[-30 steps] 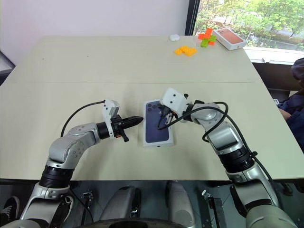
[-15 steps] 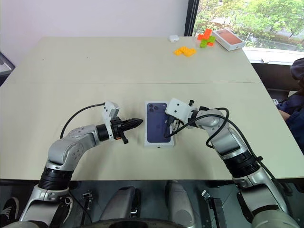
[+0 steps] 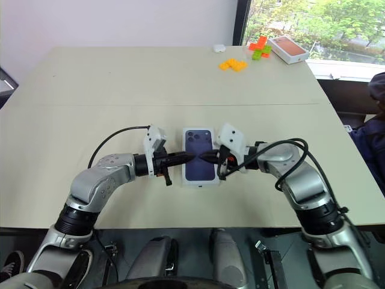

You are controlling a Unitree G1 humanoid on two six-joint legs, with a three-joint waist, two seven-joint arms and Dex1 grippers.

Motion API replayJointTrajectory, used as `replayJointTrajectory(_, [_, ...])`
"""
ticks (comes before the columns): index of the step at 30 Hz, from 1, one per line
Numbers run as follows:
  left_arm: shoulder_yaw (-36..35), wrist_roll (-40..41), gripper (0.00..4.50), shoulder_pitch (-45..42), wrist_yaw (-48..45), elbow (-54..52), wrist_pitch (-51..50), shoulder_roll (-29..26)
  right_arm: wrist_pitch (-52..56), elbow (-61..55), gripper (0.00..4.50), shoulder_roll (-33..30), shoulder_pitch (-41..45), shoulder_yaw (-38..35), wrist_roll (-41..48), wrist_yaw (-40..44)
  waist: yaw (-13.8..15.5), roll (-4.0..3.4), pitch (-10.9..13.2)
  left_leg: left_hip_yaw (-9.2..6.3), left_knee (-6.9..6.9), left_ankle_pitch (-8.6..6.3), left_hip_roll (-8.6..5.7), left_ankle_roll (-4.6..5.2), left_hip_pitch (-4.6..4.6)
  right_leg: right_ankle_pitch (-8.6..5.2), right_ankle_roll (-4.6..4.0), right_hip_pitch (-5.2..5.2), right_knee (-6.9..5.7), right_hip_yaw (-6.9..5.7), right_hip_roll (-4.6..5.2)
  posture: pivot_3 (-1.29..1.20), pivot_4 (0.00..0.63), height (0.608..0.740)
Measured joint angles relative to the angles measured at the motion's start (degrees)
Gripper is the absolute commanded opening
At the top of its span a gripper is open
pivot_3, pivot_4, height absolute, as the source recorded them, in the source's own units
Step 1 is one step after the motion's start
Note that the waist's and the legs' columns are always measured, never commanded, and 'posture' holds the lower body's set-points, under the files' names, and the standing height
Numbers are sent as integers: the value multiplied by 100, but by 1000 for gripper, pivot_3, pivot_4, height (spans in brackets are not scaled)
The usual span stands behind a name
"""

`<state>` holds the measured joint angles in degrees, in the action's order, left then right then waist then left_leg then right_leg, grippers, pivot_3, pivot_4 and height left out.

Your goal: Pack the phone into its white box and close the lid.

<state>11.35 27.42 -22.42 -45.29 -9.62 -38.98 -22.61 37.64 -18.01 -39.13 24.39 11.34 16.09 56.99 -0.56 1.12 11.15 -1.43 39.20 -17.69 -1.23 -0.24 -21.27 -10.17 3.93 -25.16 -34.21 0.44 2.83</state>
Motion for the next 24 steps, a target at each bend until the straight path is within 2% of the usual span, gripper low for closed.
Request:
replayJointTrajectory(5, [371, -519, 0, 69, -163, 180, 419, -219, -538, 14, 72, -484, -328, 414, -524, 87, 0, -8, -16, 8, 0, 0, -4, 0, 10, -2, 1, 14, 10, 5, 6, 0, 150, 740])
replayJointTrajectory(9, [342, -579, 0, 136, -173, 152, 468, -206, -601, 42, 72, -453, -297, 435, -595, 74, -6, 3, -27, 6, 0, -1, -3, 1, 25, -11, 13, 29, 12, 5, 6, 0, 150, 740])
replayJointTrajectory(12, [227, -529, 0, 122, -127, 171, 407, -109, -566, 348, 72, -150, -78, 389, -599, -133, -12, 1, -26, 6, 0, -1, -2, 1, 24, -5, 5, 27, 10, 5, 6, 0, 150, 740])
replayJointTrajectory(16, [-73, -505, 0, -293, 326, 767, 450, 455, -795, 1084, 72, 400, 579, 255, -806, -756, -1, 3, -23, 5, 3, 0, -4, 0, 7, 9, 21, 12, 6, 4, 6, 0, 150, 740])
replayJointTrajectory(19, [-363, -585, 0, -712, 643, 1129, 726, 683, -1015, 1529, 72, 621, 995, 157, -1000, -1157, 5, 3, -23, 5, 0, 1, -5, -2, -10, 13, 24, -9, 4, 3, 8, 0, 150, 740])
replayJointTrajectory(24, [-248, -1008, 0, -826, 873, 1743, 1098, 918, -1291, 2092, 72, 701, 1069, 209, -1372, -1478, 15, 2, -24, 5, -9, 0, -16, -1, -18, 14, 23, -19, 4, 2, 19, 0, 150, 740])
